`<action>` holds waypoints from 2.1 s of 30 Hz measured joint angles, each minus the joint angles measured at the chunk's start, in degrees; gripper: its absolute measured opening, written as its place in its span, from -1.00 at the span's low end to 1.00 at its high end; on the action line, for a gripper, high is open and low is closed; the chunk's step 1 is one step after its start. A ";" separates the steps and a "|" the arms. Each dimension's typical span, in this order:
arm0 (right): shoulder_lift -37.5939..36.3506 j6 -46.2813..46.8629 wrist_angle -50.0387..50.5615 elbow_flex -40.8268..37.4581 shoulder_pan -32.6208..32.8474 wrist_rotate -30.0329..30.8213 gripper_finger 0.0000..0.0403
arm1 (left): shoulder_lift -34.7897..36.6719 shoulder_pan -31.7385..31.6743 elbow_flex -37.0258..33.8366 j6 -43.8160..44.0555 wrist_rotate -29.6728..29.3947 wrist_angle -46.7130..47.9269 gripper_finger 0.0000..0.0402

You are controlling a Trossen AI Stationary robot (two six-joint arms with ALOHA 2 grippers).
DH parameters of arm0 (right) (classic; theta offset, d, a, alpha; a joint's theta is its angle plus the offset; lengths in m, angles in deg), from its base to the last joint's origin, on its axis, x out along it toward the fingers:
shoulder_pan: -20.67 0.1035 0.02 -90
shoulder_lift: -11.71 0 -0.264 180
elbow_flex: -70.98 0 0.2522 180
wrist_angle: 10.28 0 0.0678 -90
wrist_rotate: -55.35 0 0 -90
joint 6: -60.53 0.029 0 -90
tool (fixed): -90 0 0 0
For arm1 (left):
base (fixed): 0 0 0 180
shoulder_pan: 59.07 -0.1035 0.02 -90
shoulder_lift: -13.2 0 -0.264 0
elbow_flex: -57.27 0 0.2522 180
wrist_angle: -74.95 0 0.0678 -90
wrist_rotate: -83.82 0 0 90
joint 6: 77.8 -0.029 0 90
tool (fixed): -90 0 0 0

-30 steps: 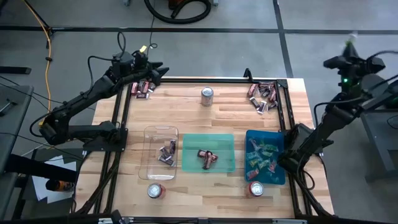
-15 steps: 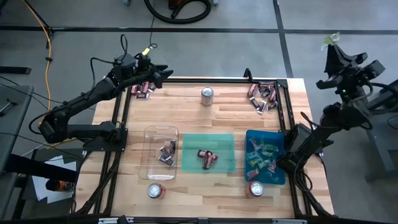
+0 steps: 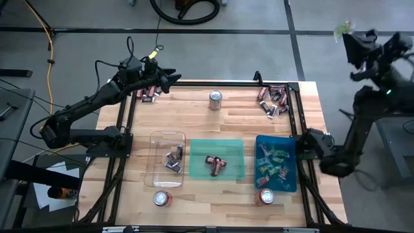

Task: Organize candy in baskets
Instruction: Put the green gummy into the blue bin

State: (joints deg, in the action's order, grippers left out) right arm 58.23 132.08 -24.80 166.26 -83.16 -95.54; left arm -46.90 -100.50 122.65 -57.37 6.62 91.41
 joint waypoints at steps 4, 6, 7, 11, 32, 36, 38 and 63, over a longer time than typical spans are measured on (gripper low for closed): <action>6.74 -0.31 2.06 7.78 6.79 -0.58 -1.00 | 0.00 0.00 0.00 0.52 -0.02 0.02 0.26; 9.70 -1.73 2.49 11.12 9.74 -0.41 -1.00 | 0.00 -0.02 0.00 0.50 -0.02 0.02 0.26; 11.13 -2.78 3.31 12.54 11.43 -0.04 -1.00 | 0.00 -0.02 0.00 0.50 -0.02 0.02 0.26; 15.75 -10.27 9.73 16.34 19.94 3.68 -1.00 | 0.00 -0.02 0.00 0.52 -0.02 0.04 0.26; 24.77 -60.91 75.30 17.50 67.01 14.33 -1.00 | 0.22 -0.02 0.00 1.33 2.01 1.33 0.26; 22.12 -62.29 98.96 15.97 75.47 26.68 -1.00 | 0.22 -0.02 0.00 2.53 2.01 1.33 0.26; 20.80 -57.19 103.52 12.62 80.66 33.16 -1.00 | 0.22 -0.02 0.00 2.56 2.01 1.33 0.26; 5.25 12.71 73.55 -40.99 128.42 35.48 -1.00 | 0.22 -0.02 0.00 1.12 2.06 1.31 0.26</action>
State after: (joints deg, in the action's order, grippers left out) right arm 63.48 144.79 48.74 125.27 45.26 -60.05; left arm -46.68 -100.52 122.65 -56.25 8.67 92.72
